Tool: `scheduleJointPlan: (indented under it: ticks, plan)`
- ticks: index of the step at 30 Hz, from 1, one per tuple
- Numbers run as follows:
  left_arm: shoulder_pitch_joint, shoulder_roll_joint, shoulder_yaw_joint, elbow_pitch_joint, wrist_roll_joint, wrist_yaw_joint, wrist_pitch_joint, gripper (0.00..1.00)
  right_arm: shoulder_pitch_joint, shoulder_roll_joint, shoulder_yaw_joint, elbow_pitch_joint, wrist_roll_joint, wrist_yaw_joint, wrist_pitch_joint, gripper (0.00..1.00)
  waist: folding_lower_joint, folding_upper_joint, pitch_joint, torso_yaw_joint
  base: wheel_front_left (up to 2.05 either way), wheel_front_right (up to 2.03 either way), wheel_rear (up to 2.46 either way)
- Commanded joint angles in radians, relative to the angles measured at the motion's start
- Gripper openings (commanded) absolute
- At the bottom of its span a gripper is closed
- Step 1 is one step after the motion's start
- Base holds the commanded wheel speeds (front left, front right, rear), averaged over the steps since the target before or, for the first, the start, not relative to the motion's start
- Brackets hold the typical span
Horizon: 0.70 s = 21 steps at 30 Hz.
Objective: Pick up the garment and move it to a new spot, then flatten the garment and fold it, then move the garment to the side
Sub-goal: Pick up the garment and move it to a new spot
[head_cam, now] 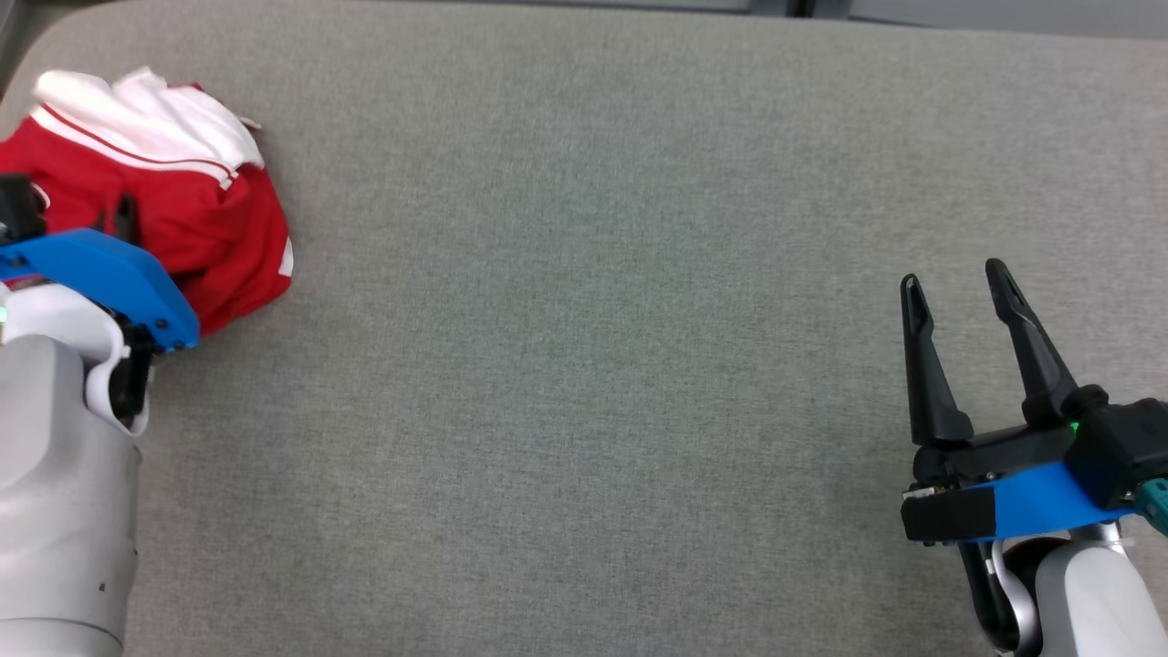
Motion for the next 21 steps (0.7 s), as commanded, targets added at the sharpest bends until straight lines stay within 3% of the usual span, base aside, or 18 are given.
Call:
scheduleJointPlan:
  ticks: [1, 11, 21]
  plan:
    - [-0.023, 0.014, -0.001, -0.012, 0.012, 0.008, -0.050, 0.00, 0.011, -0.004, 0.003, 0.015, 0.015, 0.001, -0.012, 1.00, -0.0001, 0.0000, -0.031, -0.017, 0.00, 0.00, 0.00]
    - [-0.107, 0.034, -0.059, -0.152, 0.070, 0.012, -0.216, 0.00, 0.036, -0.004, 0.012, 0.085, 0.061, 0.001, -0.054, 1.00, -0.0001, 0.0000, -0.135, -0.081, 0.00, 0.00, 0.00]
    - [-0.202, -0.009, -0.145, -0.459, 0.087, 0.000, -0.160, 0.00, 0.031, -0.004, 0.035, 0.144, 0.118, 0.001, -0.097, 1.00, -0.0001, 0.0000, -0.167, -0.221, 0.00, 0.00, 0.00]
